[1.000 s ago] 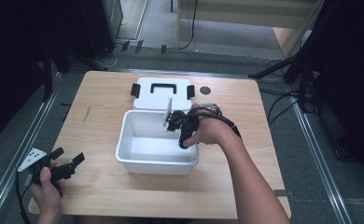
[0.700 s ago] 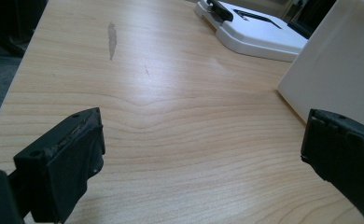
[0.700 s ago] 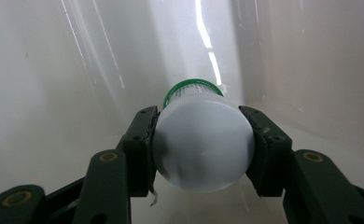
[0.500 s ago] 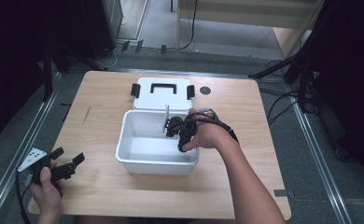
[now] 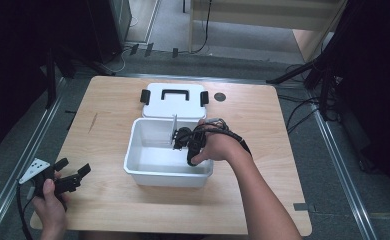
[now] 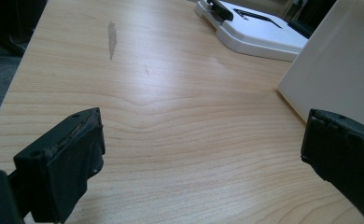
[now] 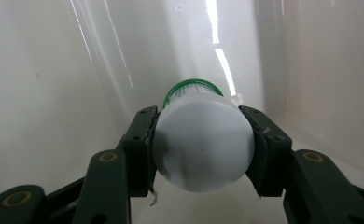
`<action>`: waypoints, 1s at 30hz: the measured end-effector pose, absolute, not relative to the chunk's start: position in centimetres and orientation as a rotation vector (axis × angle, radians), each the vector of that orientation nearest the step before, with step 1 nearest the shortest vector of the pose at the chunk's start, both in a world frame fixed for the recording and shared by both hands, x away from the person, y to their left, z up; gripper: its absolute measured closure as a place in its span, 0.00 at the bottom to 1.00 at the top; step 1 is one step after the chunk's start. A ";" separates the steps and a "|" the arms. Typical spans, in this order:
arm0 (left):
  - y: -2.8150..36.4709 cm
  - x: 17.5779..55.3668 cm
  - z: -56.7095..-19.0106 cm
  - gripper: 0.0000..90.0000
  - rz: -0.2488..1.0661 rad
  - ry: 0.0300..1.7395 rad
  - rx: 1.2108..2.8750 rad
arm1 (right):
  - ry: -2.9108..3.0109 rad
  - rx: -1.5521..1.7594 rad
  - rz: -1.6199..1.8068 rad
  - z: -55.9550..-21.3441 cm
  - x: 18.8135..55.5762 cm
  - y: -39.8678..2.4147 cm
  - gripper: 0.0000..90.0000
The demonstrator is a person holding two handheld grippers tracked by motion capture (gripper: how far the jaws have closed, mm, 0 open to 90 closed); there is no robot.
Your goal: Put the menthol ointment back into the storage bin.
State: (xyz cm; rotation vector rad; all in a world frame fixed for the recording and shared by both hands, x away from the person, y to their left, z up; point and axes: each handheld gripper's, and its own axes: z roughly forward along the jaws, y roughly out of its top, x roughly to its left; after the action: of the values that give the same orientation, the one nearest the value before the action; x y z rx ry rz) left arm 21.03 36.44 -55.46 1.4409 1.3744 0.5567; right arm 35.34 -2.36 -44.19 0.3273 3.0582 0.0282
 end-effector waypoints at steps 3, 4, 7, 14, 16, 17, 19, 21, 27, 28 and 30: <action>36.4 21.0 -55.5 0.00 0.557 1.374 1.441 | 3.060 0.324 0.023 -44.4 35.3 -2.1 0.57; 36.4 21.0 -55.5 0.00 0.557 1.374 1.441 | 3.064 0.324 0.021 -44.4 35.3 -2.0 0.57; 36.4 21.0 -55.5 0.00 0.557 1.375 1.440 | 3.075 0.314 0.032 -44.8 35.2 -1.9 0.57; 36.4 21.1 -55.5 0.00 0.558 1.379 1.440 | 3.093 0.352 -0.002 -45.8 35.3 -1.9 0.57; 36.4 21.1 -55.5 0.00 0.558 1.379 1.441 | 3.112 0.375 -0.006 -46.0 35.3 -1.9 0.57; 36.4 21.0 -55.4 0.00 0.559 1.379 1.441 | 3.122 0.380 -0.022 -46.3 35.3 -1.9 0.57; 36.4 21.1 -55.4 0.00 0.559 1.380 1.441 | 3.118 0.376 -0.038 -46.5 35.3 -1.8 0.57; 36.4 21.1 -55.5 0.00 0.559 1.380 1.441 | 3.116 0.378 -0.041 -46.6 35.3 -1.8 0.57; 36.4 21.1 -55.4 0.00 0.557 1.380 1.442 | 3.116 0.379 -0.047 -46.8 35.3 -1.7 0.55; 36.4 21.1 -55.4 0.00 0.557 1.380 1.442 | 3.116 0.379 -0.047 -46.8 35.3 -1.7 0.55; 36.4 21.0 -55.5 0.00 0.557 1.380 1.441 | 3.118 0.391 -0.051 -46.7 35.3 -1.7 0.55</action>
State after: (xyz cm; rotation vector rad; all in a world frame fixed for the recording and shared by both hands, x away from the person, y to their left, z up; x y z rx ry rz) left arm 21.05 36.41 -55.45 1.4406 1.3805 0.5573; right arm 35.26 -1.70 -46.73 0.3911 3.1180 -0.0509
